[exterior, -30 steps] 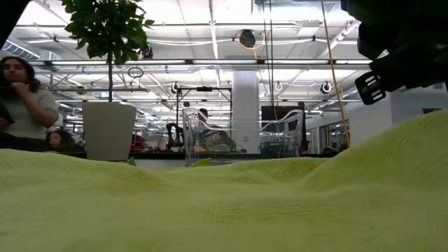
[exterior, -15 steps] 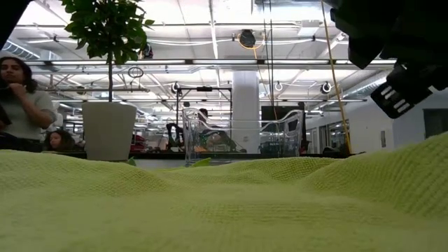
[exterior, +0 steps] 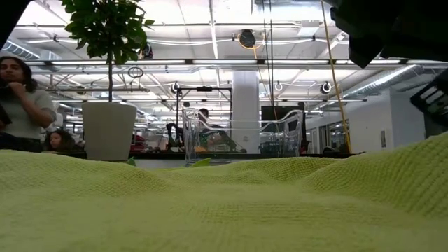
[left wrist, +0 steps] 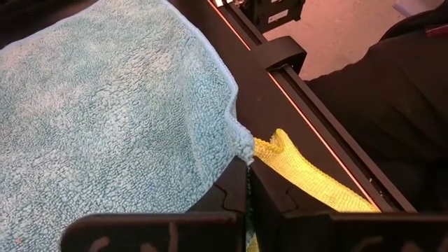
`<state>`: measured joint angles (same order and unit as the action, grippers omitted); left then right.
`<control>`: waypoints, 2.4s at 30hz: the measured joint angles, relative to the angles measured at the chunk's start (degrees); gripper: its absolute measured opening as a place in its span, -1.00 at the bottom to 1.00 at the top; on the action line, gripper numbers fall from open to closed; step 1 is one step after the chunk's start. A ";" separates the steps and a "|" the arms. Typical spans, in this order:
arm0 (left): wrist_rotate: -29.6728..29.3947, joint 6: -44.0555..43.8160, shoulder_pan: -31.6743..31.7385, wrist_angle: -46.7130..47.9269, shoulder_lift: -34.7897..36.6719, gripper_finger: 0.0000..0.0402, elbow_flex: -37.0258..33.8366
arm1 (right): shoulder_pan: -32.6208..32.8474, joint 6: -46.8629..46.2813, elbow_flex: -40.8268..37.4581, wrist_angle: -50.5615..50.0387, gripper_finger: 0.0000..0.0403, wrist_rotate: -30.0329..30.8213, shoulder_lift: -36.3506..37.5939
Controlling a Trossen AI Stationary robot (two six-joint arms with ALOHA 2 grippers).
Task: Fold microfiber towels
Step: Fold the blue towel
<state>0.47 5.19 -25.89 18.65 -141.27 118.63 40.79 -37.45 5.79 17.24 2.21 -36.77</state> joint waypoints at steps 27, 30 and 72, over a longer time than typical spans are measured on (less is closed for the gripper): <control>0.61 0.53 -0.52 -2.55 0.15 -0.98 -0.02 | 24.08 -15.50 30.45 -11.24 -0.05 17.53 -43.25; -0.99 0.41 -0.36 -2.36 0.82 -0.97 -0.04 | 25.21 -17.47 31.38 -11.64 -0.05 18.50 -44.60; -3.21 1.62 1.08 -2.29 4.58 -0.98 -0.07 | 24.67 -26.28 54.68 -42.65 -0.06 28.68 -61.37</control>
<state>-2.74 6.81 -24.81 16.36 -136.69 118.56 65.46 -63.72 60.47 -25.41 30.89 -98.15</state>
